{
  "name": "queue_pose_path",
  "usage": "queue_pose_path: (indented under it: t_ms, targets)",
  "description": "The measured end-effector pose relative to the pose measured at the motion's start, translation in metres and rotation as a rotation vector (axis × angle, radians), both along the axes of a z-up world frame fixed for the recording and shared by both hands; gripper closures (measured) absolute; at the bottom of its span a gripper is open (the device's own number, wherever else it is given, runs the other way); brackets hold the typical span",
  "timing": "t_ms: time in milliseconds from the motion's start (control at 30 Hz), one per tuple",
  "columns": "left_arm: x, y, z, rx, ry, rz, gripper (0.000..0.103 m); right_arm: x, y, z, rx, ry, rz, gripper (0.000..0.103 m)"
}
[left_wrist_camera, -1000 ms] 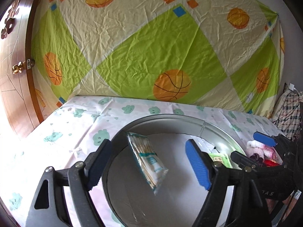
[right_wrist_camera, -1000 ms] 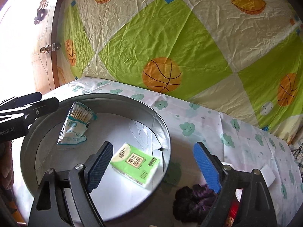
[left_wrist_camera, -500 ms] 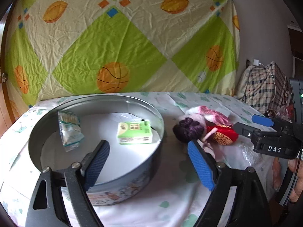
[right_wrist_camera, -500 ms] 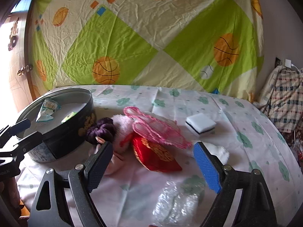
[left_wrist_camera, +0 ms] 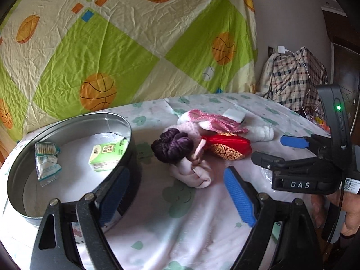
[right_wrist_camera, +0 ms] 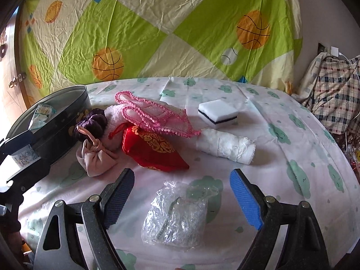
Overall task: Organize soft objects
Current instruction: 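Withdraw both grippers from the tin back toward the remaining items, then grasp the doll's pink dress with the left gripper while the right gripper grasps the clear plastic bag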
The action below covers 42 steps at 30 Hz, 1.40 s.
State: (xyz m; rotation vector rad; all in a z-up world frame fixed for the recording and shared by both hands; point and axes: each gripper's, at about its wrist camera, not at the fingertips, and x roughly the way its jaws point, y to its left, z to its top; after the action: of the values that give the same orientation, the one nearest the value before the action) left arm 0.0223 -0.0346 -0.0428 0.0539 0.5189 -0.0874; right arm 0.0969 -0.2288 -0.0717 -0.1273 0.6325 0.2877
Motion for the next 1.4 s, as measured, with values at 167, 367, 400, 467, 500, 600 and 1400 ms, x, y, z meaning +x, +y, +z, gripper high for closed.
queue_pose_path:
  t_ms: [167, 367, 400, 467, 500, 600, 1400]
  targets:
    - [0.021, -0.015, -0.008, -0.005, 0.088, -0.043, 0.021, 0.001, -0.002, -0.003, -0.022, 0.034, -0.001, 0.015]
    - [0.051, -0.017, -0.022, -0.058, 0.221, -0.06, 0.029, 0.005, -0.005, -0.012, -0.048, 0.098, 0.014, 0.03]
    - [0.055, -0.018, -0.024, -0.066, 0.236, -0.062, 0.029, 0.005, -0.004, -0.014, -0.057, 0.105, 0.019, 0.032]
    - [0.063, -0.019, -0.028, -0.072, 0.265, -0.068, 0.029, 0.006, -0.002, -0.015, -0.066, 0.116, 0.029, 0.041]
    - [0.065, -0.02, -0.029, -0.072, 0.271, -0.062, 0.029, 0.007, -0.001, -0.017, -0.069, 0.126, 0.034, 0.051]
    - [0.074, -0.021, -0.033, -0.087, 0.31, -0.072, 0.031, 0.009, -0.001, -0.018, -0.066, 0.135, 0.051, 0.058]
    - [0.064, -0.006, -0.03, -0.184, 0.254, -0.107, 0.083, -0.008, -0.009, 0.004, 0.084, -0.075, 0.075, 0.078]
